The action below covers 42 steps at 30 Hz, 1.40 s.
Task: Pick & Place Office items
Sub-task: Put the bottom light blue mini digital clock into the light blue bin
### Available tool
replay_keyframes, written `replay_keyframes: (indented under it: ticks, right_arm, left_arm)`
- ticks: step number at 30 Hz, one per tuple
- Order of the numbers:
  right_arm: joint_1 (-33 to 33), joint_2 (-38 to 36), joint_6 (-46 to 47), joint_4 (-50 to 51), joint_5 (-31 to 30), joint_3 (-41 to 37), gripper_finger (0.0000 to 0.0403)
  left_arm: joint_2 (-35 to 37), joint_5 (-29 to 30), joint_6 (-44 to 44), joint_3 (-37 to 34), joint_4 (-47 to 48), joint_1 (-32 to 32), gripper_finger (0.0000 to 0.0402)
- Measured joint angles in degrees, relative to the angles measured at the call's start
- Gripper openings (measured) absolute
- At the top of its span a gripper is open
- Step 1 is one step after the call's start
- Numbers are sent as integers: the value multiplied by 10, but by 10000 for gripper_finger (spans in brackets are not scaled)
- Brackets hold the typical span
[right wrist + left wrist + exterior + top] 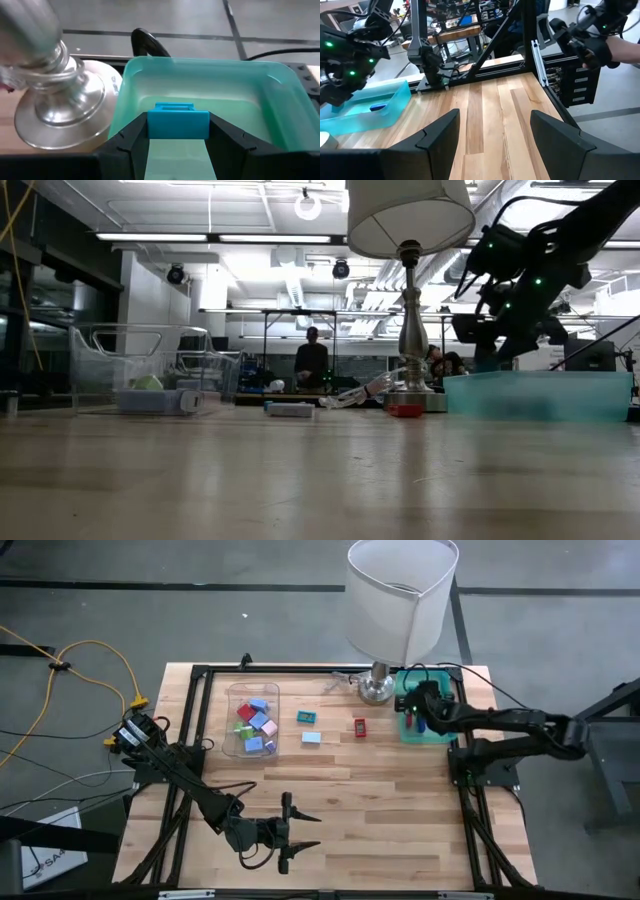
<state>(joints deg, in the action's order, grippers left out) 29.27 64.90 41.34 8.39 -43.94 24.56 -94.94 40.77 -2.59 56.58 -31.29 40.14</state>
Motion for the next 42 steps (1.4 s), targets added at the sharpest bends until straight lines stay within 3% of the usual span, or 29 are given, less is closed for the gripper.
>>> replay_keyframes:
  ticks: [9,19,28,42]
  right_arm:
    - [36,8,-21,-18,37,0,157]
    - [36,92,-9,-50,41,0,157]
    - [57,138,-4,-78,88,0,158]
    - [58,139,-11,-77,114,0,202]
  left_arm:
    - [0,0,0,0,0,0,236]
    - [0,0,0,0,0,2,236]
    - [0,0,0,0,0,5,236]
    - [0,0,0,0,0,5,236]
